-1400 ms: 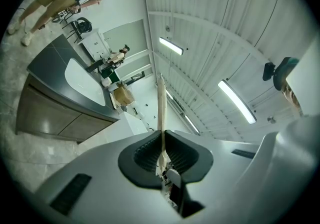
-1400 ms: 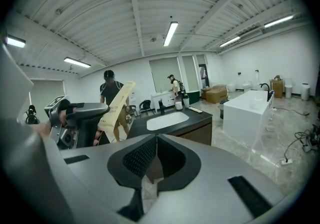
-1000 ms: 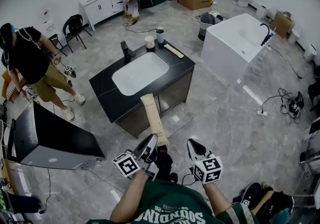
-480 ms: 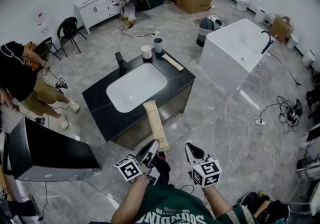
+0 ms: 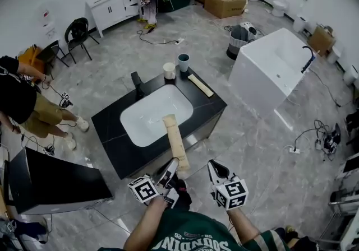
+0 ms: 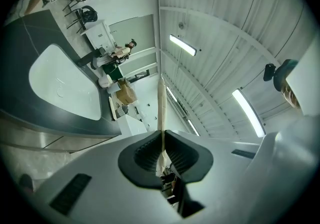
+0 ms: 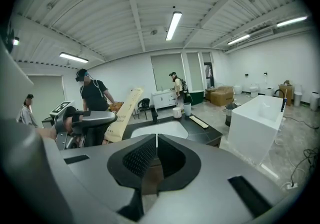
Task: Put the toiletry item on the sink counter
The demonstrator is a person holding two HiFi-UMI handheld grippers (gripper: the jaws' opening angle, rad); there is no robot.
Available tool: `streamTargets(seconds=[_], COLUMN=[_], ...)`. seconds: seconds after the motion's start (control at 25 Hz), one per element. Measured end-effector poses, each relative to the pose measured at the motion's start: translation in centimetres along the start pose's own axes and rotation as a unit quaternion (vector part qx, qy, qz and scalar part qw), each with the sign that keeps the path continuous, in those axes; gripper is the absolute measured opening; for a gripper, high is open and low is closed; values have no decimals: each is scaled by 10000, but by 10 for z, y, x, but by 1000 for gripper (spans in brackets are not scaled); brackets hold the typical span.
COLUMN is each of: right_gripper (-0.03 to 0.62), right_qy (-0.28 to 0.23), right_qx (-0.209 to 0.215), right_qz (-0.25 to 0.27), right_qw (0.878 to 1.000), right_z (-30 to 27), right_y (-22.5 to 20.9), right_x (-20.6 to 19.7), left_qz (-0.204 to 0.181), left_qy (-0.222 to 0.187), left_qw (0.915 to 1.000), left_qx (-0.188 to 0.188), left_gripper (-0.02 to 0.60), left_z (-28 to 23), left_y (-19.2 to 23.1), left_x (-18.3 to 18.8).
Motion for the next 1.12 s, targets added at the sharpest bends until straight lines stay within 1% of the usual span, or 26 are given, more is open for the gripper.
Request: streamTargets(seconds=[0.28,0.52,0.92,1.04,1.12], right_gripper=[43,43,43,43,43], right_qy=[80,110,130,53,-5], right_qx=[31,-27,-119,-59,62], right_qz=[-32,-66,-79,-64,-70], right_qw=[10000,9999,9998,9999,10000], right_z=[-65,-103,-132,-154,-171], right_y=[-11,-18,-50,-61,-70], right_x=[29,48,61,71,80], left_qz=[80,114,127,90,52], left_qy=[40,42,-23,-100,-171], left_qw=[9999,9998,9997,9995,9991], left_qx=[65,136,200,288,386], left_gripper=[34,34,34,34,34], left_z=[-35,-53,-90,-103,-112], left_y=[41,67,82,90,95], left_x=[43,73,81,90,96])
Point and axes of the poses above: the fingertips, and each gripper's own axes: z backward along the fingers, y to its left, x out of its top, the point moved 10 cm from there along z, backward along the fingers, and after that the axes turned 12 degrees about -x, right-handed, at the moved point
